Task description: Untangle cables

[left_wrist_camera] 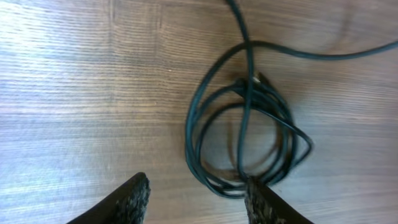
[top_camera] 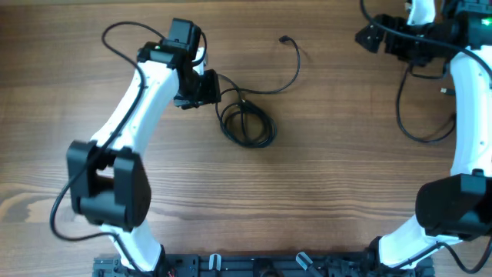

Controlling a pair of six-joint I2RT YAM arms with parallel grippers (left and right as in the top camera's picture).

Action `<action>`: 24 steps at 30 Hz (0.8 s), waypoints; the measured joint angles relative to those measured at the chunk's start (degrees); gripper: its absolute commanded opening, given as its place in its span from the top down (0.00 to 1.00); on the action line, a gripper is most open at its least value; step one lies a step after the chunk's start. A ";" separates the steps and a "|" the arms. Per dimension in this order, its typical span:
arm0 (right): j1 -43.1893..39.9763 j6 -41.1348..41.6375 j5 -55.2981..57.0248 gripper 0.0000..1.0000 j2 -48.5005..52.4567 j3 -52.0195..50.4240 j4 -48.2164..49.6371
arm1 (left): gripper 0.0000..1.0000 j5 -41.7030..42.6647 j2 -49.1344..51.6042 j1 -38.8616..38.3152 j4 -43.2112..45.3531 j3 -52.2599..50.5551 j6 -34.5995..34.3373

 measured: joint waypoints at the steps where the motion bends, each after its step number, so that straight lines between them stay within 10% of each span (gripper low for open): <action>1: 0.42 0.00 0.24 0.00 0.00 0.00 -0.26 | 0.48 0.00 0.92 0.00 0.50 0.00 0.09; 24: 1.92 0.00 1.31 0.00 0.85 0.00 -2.29 | 0.73 -0.02 9.25 -1.16 8.74 -0.04 3.23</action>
